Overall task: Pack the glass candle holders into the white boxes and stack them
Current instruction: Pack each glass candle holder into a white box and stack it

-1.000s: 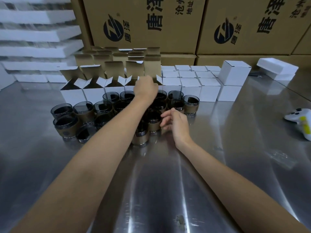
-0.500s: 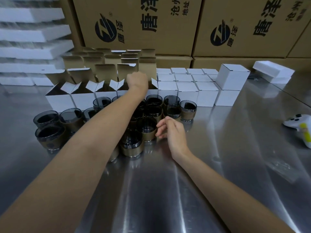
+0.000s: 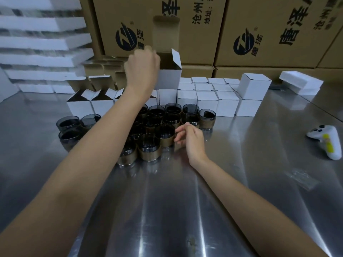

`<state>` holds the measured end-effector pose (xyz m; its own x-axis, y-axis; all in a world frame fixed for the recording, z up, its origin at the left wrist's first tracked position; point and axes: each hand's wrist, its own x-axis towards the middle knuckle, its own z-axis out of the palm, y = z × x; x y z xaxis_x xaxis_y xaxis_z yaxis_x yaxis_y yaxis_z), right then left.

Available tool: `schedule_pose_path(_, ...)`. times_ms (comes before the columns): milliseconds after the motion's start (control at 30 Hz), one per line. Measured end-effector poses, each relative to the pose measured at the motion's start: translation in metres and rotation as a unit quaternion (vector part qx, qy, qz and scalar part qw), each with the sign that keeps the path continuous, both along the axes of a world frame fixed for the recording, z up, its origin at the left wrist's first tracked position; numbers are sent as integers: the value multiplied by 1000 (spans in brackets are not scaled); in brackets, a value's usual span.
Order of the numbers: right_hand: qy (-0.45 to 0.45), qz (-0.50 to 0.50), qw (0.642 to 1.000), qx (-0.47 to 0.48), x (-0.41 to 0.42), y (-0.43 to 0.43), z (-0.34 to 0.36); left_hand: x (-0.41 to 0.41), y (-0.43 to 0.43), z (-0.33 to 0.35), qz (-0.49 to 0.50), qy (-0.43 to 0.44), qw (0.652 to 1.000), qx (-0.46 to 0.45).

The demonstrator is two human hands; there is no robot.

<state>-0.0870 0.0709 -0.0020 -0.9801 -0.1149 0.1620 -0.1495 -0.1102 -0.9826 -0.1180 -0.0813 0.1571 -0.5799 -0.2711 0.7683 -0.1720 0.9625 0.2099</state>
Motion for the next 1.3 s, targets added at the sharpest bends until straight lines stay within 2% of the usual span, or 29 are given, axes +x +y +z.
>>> schedule_pose_path(300, 15, -111, 991, -74, 4, 38, 21, 92, 40, -49, -127, 79, 988, 30)
schedule_pose_path(433, 31, -133, 987, -84, -2, 63, 34, 114, 59, -81, -178, 53, 982, 22)
schedule_pose_path(600, 99, -65, 993, 11, 1, 68, 32, 125, 71, -99, -184, 5, 982, 35)
schedule_pose_path(700, 152, -21, 984, 87, 7, 64, 32, 125, 72, -102, -203, -5, 976, 84)
schedule_pose_path(800, 160, -12, 981, 109, 10, 65, 33, 125, 75, -106, -252, -29, 945, 208)
schedule_pose_path(933, 184, -17, 967, 176, 11, 74, 41, 122, 79, -108, -292, -68, 869, 392)
schedule_pose_path(1100, 205, -22, 950, 235, 9, 85, 49, 122, 82, -114, -324, -108, 802, 491)
schedule_pose_path(1200, 191, 4, 950, 248, 5, 92, 50, 123, 83, -117, -314, -127, 822, 458)
schedule_pose_path(1300, 177, 23, 953, 245, 2, 95, 48, 124, 76, -119, -269, -162, 885, 342)
